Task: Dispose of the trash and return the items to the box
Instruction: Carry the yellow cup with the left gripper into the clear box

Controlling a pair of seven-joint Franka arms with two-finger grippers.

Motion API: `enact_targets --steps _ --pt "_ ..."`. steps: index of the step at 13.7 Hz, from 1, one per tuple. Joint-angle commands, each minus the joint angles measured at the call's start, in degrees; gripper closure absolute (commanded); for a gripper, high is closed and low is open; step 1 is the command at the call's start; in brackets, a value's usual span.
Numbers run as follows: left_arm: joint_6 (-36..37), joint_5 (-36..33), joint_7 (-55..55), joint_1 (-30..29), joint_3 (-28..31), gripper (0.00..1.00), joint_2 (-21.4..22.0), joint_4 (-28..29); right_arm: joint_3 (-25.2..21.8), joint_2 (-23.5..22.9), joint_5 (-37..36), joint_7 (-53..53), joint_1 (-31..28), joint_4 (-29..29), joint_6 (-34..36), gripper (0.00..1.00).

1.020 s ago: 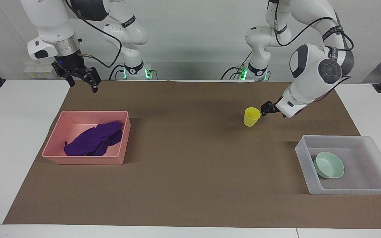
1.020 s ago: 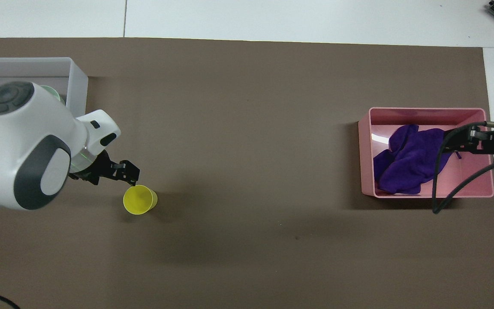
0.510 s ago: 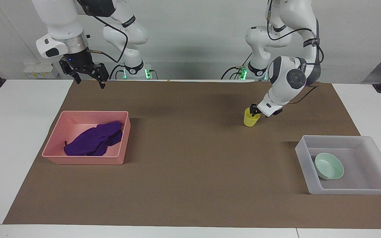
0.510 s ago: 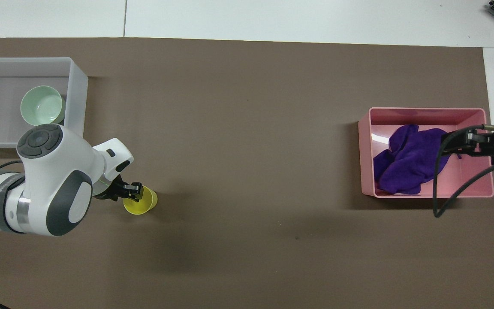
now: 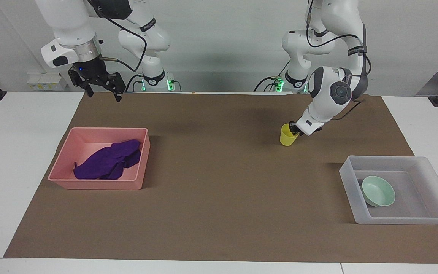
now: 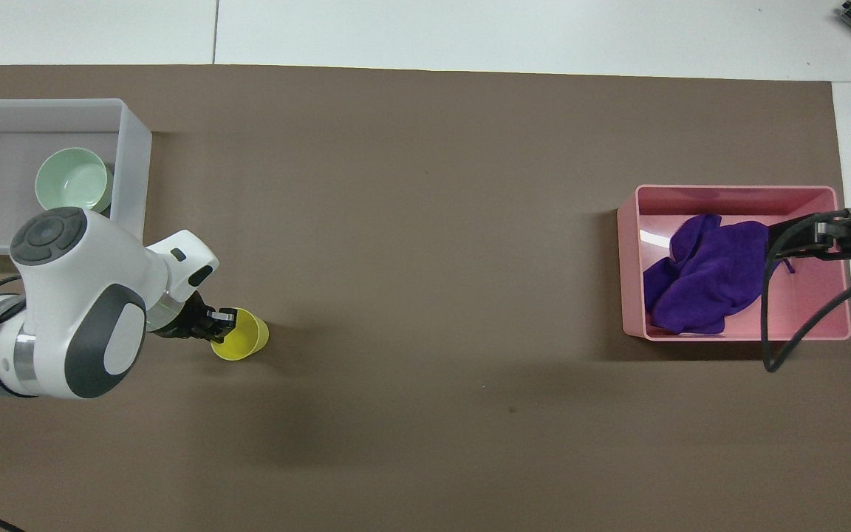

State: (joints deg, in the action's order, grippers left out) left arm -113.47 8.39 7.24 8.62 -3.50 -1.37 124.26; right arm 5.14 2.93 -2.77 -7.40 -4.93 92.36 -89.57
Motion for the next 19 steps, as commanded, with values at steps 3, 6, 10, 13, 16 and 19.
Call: enact_targets --steps 3,6,10,13,16,19 --pt "14.0 3.0 1.0 -4.9 0.4 1.0 -0.3 -16.6 0.2 -1.2 0.9 1.8 -1.3 -1.7 1.8 0.0" --pt "15.5 2.9 0.9 -10.0 0.4 1.0 -0.6 -24.1 0.3 -1.8 1.2 1.8 -1.1 -2.7 2.1 0.0" --pt "14.4 2.5 0.8 -15.6 0.5 1.0 -5.5 -29.5 0.2 -1.5 1.9 1.9 -1.0 -1.6 2.5 0.0" --pt "14.2 1.6 0.5 -20.0 0.5 1.0 -10.6 -38.3 0.1 -1.4 3.6 1.8 -1.0 -1.5 2.4 0.0" --pt "8.8 1.6 0.2 -24.0 0.5 1.0 -14.6 -39.9 0.1 -1.4 3.7 1.5 -0.3 -1.5 2.3 0.0" --pt "1.3 1.5 -1.3 -26.4 0.5 1.0 -18.5 -40.1 0.1 -1.4 3.7 1.4 -0.3 -1.4 2.4 0.0"
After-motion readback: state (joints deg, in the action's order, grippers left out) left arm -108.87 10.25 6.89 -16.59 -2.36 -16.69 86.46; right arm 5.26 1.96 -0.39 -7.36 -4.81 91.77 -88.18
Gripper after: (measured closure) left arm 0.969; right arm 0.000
